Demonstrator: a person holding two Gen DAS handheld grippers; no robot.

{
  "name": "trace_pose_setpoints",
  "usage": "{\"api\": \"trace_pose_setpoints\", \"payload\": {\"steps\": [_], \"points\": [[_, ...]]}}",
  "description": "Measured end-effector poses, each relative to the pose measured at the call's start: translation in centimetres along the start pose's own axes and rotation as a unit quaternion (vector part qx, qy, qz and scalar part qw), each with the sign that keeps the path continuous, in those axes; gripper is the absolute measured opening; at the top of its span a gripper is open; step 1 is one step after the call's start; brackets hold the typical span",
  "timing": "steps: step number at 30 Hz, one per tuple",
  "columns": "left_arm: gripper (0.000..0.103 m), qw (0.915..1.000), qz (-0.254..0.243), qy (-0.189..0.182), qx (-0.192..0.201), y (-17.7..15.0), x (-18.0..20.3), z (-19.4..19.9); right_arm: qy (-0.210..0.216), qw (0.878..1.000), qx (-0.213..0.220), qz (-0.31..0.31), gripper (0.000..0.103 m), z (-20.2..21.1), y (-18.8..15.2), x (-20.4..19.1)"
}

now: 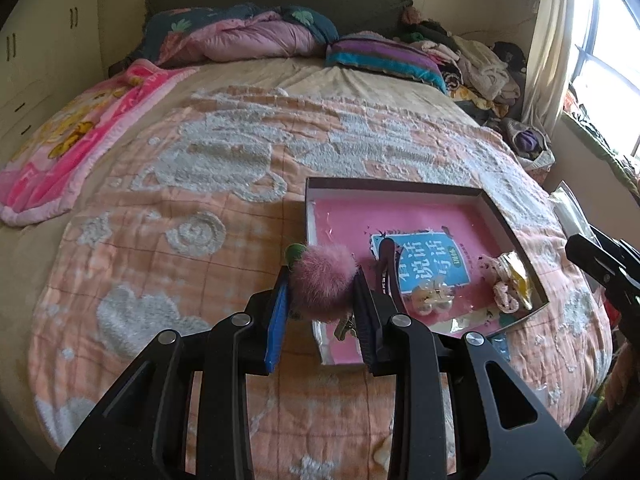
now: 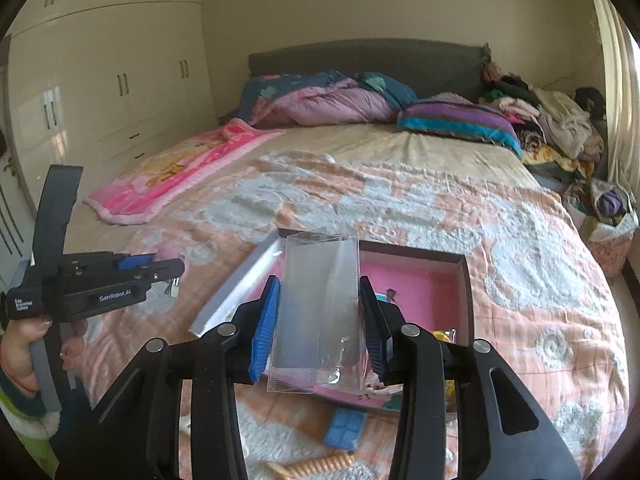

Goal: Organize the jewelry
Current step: 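Carry the pompom into the box with the left tool while the right tool drops the bag inside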

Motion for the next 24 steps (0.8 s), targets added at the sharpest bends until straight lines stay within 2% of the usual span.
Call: {"api": "trace_pose_setpoints", "payload": {"steps": [11, 24], "points": [[0.022, 0.9992, -0.012, -0.002, -0.037, -1.0, 0.7, -4.6, -0.019, 0.999, -0.040, -0.016, 0.038, -4.5, -1.8, 2.5], [0.022, 0.9977, -0.028, -0.007, -0.062, -1.9, 1.9, -7.1, -0.018, 0.996, -0.082, -0.034, 0.038, -8.1, -4.7, 2.8]]}}
Point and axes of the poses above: each gripper's, at about its wrist camera, not at the fingertips, and z roughly against the way its jaws point, x to its right, y to its top, the point moved 5 cm from there along -z, roughly the way its jaws point, and after that the axes turned 8 degrees about -y, right-handed, at the moved point
